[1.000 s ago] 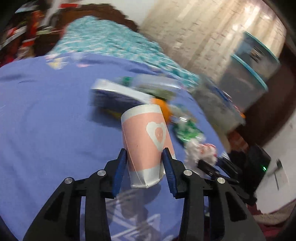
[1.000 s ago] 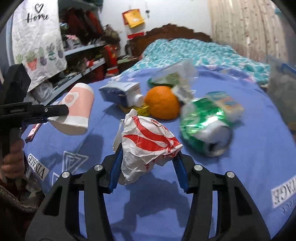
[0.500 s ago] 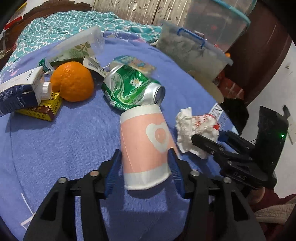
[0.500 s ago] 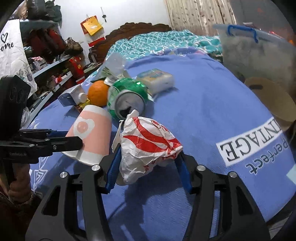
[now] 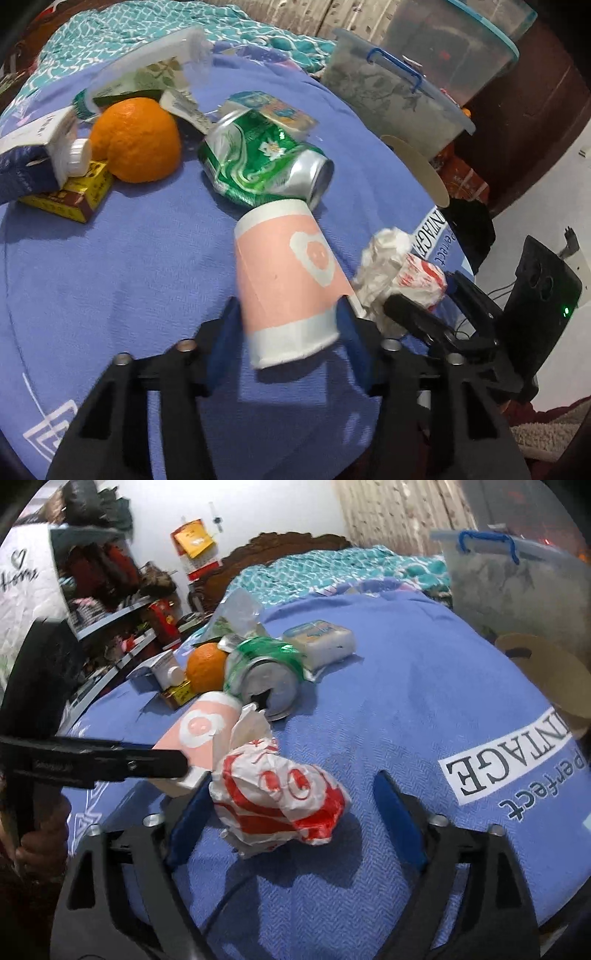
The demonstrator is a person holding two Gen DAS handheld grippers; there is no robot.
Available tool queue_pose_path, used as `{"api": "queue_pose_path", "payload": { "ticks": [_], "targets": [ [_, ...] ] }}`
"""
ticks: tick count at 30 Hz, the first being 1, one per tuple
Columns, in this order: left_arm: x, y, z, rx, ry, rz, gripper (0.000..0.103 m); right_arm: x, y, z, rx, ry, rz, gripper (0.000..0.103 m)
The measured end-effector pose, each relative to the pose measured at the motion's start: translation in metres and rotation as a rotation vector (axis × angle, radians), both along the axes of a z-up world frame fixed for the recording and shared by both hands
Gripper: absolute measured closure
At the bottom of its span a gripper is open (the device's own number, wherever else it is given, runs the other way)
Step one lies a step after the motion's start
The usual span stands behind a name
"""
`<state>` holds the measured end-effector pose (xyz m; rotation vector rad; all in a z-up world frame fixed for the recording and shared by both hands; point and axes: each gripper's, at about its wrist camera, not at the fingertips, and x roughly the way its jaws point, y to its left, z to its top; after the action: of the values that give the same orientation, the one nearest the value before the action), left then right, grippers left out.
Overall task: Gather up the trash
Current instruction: 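Carry the cup and paper bag to the wastebasket and open both tools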
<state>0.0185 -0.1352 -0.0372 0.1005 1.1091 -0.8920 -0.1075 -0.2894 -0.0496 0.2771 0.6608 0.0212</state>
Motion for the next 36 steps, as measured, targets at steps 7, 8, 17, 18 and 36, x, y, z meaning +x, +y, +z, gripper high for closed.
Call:
{"api": "queue_pose_path", "payload": {
  "ticks": [7, 8, 17, 18, 36],
  "targets": [
    [-0.019, -0.033, 0.033, -0.053, -0.047, -0.134, 0.065, -0.023, -0.043, 0.021, 0.041, -0.151, -0.133, 0.051],
    [-0.018, -0.045, 0.038, -0.055, -0.054, -0.158, 0.065, -0.024, -0.057, 0.019, 0.063, -0.148, -0.160, 0.051],
    [0.002, -0.224, 0.056, -0.017, -0.134, -0.364, 0.062, -0.035, -0.212, 0.019, 0.201, -0.076, -0.518, 0.048],
    [0.005, -0.247, 0.055, -0.006, -0.150, -0.370, 0.061, -0.036, -0.234, 0.019, 0.206, -0.064, -0.563, 0.047],
    [0.017, -0.257, 0.050, -0.056, -0.123, -0.308, 0.019, -0.043, -0.270, 0.040, 0.201, -0.184, -0.642, 0.016]
  ]
}}
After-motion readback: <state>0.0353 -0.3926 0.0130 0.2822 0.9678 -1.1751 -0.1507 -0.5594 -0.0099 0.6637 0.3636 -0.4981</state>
